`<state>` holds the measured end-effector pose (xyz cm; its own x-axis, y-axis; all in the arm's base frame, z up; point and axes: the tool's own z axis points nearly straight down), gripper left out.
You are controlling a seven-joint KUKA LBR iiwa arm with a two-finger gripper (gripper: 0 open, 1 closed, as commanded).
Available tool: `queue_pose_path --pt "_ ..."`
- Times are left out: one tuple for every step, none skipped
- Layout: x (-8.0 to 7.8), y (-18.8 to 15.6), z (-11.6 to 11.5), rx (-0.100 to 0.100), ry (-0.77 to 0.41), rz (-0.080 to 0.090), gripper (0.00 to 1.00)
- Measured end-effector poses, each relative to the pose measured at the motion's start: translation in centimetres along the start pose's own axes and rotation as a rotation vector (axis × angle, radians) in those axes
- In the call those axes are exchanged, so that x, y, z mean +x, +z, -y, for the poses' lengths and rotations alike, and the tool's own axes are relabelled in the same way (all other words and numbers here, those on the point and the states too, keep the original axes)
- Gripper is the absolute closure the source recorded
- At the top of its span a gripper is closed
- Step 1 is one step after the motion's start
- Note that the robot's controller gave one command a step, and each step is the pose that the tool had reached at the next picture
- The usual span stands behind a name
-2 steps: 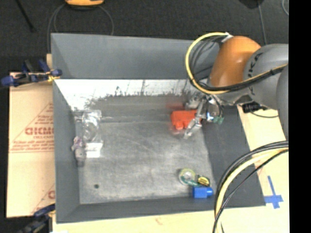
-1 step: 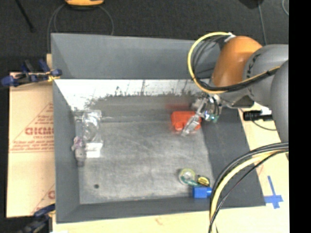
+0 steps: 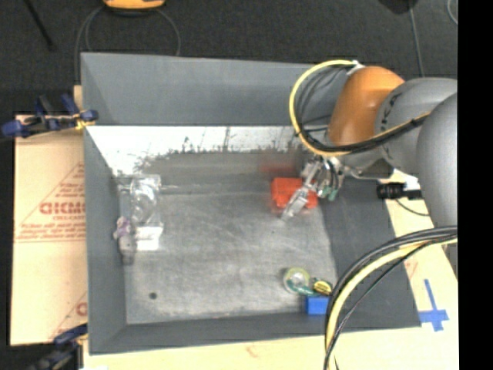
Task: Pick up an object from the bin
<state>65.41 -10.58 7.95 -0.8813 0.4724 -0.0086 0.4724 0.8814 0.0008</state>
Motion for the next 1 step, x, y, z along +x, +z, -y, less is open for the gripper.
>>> queue_pose_path --pt "0.64 0.36 0.24 -0.005 0.134 -0.001 0.0"
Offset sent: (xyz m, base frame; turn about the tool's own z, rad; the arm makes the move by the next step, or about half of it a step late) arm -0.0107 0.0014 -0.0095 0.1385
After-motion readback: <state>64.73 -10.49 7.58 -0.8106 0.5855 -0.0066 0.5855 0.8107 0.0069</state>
